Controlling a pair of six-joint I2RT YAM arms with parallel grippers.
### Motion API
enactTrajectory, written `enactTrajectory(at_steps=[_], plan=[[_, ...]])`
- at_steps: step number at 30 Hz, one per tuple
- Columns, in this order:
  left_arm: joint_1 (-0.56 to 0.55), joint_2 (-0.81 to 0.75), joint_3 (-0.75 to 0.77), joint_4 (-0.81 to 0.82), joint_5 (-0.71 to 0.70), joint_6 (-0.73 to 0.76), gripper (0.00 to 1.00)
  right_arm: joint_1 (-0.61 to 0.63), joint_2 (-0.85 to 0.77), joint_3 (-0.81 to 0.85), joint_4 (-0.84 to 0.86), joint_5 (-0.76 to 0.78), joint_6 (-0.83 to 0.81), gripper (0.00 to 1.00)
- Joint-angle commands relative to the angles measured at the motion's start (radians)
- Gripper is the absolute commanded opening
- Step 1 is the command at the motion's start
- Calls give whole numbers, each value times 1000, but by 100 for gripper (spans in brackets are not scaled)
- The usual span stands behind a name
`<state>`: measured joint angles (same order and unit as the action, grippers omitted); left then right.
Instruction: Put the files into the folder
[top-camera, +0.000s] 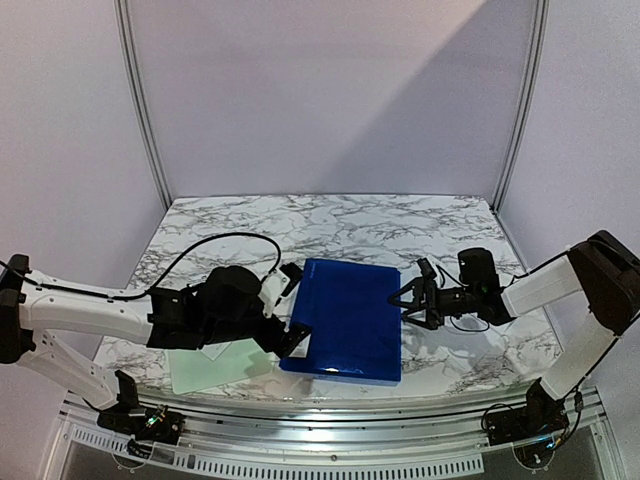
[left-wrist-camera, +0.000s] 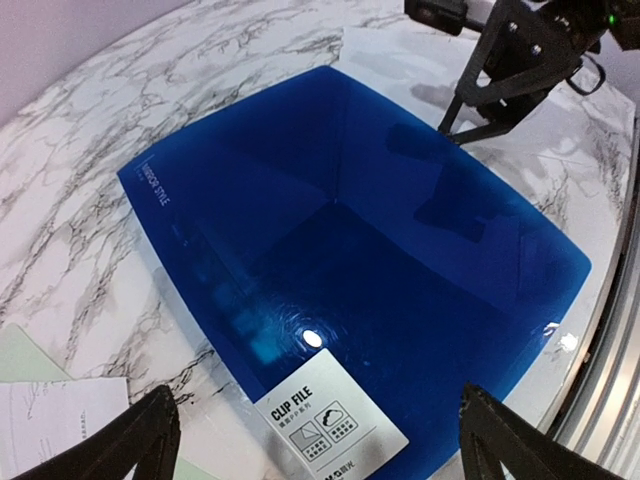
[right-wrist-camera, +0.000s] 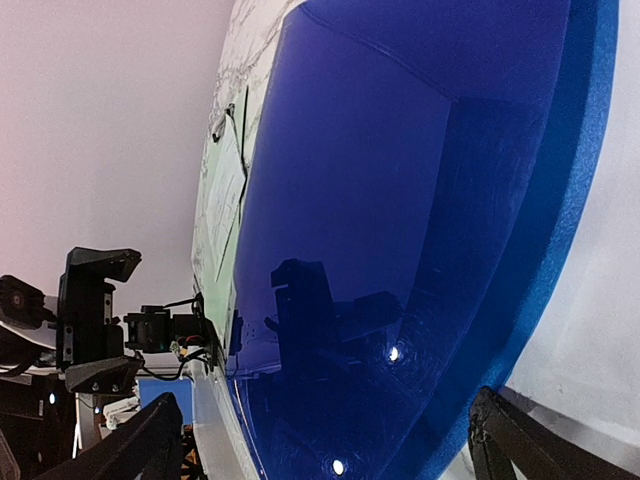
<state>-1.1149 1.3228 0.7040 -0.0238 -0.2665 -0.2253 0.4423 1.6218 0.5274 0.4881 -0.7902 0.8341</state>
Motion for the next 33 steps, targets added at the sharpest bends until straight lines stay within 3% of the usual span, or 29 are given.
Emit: enactTrajectory(at_steps=[1,16,25,33], plan=[[-25,9,0,47,-16,18,98,18,38,-13,79,-18,44,99],[-37,12,4,54,-17,22,98,38,120,-17,249,-71,148,94],[-63,25,19,53,-15,46,98,54,150,22,281,-93,174,77],[-138,34,60,72,-14,117,98,73,56,146,-18,-31,47,71]])
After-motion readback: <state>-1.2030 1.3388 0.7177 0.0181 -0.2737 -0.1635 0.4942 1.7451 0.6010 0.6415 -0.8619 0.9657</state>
